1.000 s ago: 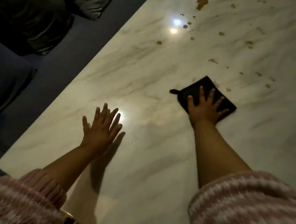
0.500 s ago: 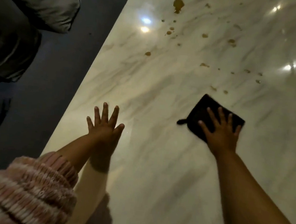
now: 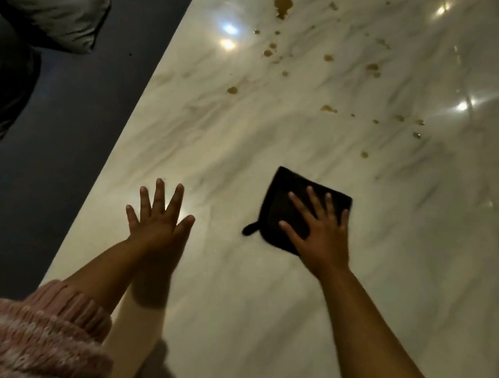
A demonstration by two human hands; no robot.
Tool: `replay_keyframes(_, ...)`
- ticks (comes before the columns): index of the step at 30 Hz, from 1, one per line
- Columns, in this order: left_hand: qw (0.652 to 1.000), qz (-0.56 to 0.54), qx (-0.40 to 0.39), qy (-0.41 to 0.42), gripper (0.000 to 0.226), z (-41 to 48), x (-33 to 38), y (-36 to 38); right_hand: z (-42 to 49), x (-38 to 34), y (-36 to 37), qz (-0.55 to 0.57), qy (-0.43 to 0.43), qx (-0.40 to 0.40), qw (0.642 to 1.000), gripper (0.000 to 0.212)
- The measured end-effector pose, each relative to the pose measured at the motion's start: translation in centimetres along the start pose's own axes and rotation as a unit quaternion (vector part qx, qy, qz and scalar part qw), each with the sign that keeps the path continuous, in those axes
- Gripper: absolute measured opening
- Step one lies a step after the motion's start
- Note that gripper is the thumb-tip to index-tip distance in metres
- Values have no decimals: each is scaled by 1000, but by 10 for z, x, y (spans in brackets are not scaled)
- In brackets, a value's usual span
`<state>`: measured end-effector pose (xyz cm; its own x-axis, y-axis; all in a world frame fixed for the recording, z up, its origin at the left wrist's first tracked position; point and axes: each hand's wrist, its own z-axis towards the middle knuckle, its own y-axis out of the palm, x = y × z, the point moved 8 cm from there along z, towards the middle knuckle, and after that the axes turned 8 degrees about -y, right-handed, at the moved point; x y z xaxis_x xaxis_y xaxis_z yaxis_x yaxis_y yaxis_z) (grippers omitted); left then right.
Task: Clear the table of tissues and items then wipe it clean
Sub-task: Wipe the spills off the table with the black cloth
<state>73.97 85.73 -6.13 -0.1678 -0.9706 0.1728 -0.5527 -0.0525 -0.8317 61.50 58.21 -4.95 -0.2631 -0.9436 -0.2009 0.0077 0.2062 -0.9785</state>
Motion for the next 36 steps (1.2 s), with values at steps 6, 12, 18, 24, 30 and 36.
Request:
replay_keyframes(6,998,17,-41,-53,84,-2,26,-14,48,147,-26,17,243,-17,970,73)
replay_keyframes(12,994,-27,17,104,74,-48,158,10,57,93,-18,21,112,-23,993,63)
replay_keyframes(18,988,29,3,149,73,-57,230,72,-21,203,-37,-29,125,-14,992,72)
replay_keyframes(24,994,37,29,97,72,-64,248,96,60,271,-52,3,227,-23,974,68)
replay_keyframes(30,995,42,39,82,72,-62,247,95,60,185,-37,2,9,-39,999,64)
replay_keyframes(36,994,37,64,75,73,-62,248,95,61,311,-59,-3,174,-39,984,74)
